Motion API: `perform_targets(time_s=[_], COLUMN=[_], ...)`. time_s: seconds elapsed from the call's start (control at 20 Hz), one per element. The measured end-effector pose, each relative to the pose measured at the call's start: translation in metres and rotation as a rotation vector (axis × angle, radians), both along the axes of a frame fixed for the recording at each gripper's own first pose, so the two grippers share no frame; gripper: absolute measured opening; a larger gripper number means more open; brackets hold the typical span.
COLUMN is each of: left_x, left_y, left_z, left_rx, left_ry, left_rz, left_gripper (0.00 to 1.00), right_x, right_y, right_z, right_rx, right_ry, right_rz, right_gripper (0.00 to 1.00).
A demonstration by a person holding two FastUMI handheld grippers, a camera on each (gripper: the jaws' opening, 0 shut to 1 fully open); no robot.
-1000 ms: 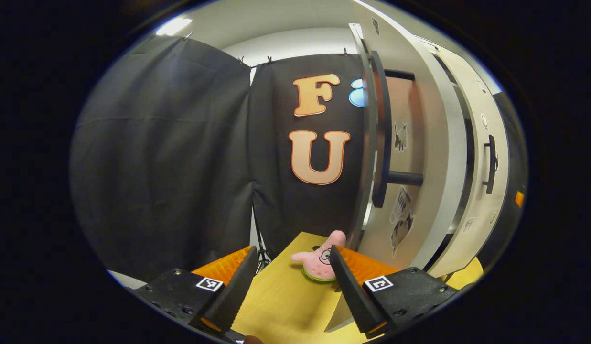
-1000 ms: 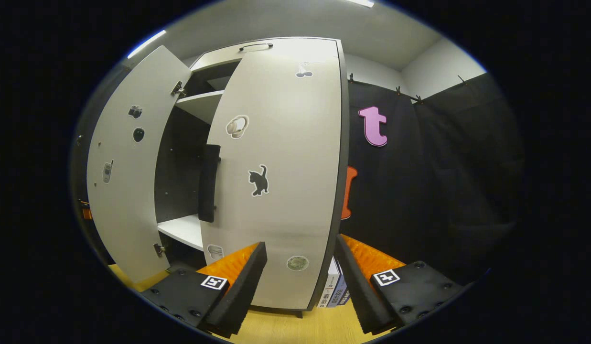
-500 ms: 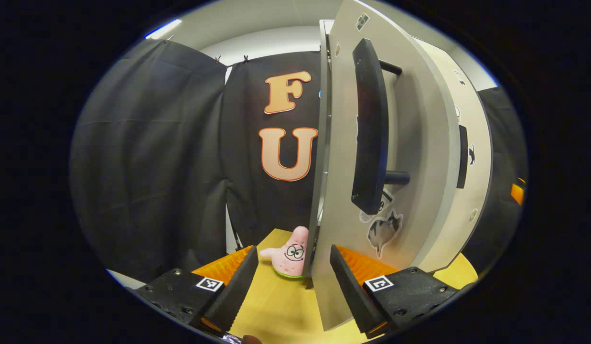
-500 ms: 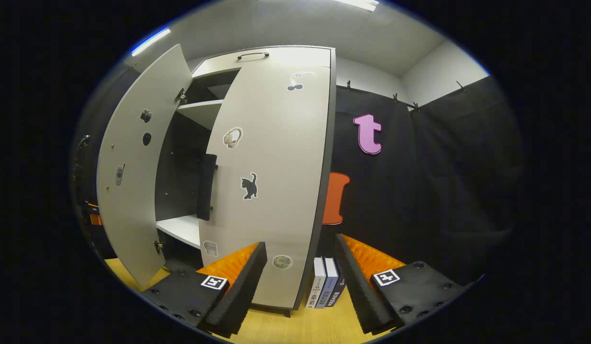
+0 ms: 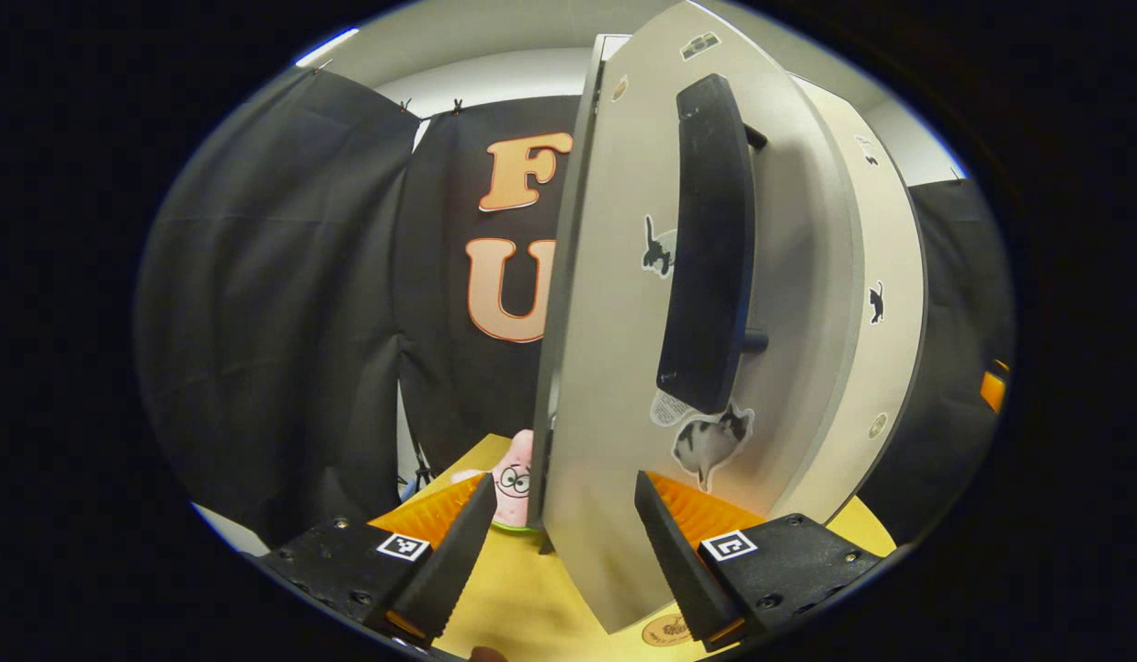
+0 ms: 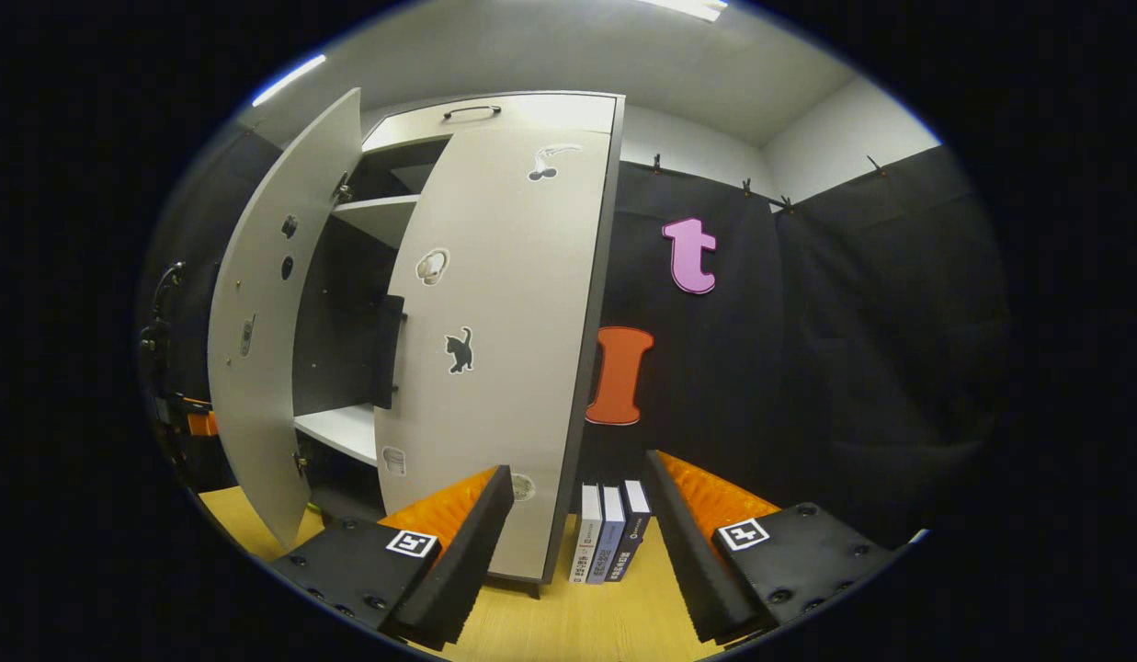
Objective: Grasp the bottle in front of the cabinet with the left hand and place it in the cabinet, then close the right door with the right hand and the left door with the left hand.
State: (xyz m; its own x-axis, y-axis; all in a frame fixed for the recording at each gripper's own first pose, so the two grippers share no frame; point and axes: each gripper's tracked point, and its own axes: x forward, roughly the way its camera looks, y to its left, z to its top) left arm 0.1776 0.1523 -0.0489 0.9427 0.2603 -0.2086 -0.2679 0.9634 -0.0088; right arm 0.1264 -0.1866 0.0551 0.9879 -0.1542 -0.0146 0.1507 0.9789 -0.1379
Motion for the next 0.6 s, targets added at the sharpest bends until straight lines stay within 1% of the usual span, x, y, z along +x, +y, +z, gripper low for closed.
perform_targets(time_s=[0.15,0.35,0.5,0.6], left_x=[0.018,0.053,0.072,0.079], left_y=[-0.02,-0.054,-0.059,-0.061], left_z=[-0.006,-0.015,-0.011,-0.014], left_rx=[-0.021,-0.056,0.003,0.008], left_ry=[-0.005,-0.013,-0.013,-0.012], left_rz=[-0.027,-0.092,-0.071,-0.06], left_gripper=[0.93,0.93,0.93,0.93], right_x=[-0.009,-0.02,-0.024,-0.024], right_y=[-0.01,-0.029,-0.043,-0.049], right_z=[0.004,0.005,0.002,-0.002], right_rx=[0.0,-0.009,-0.007,-0.002], right_ry=[-0.001,0.007,0.017,0.027], right_rz=[-0.024,-0.067,-0.096,-0.105], right_gripper=[0.95,0.95,0.95,0.95])
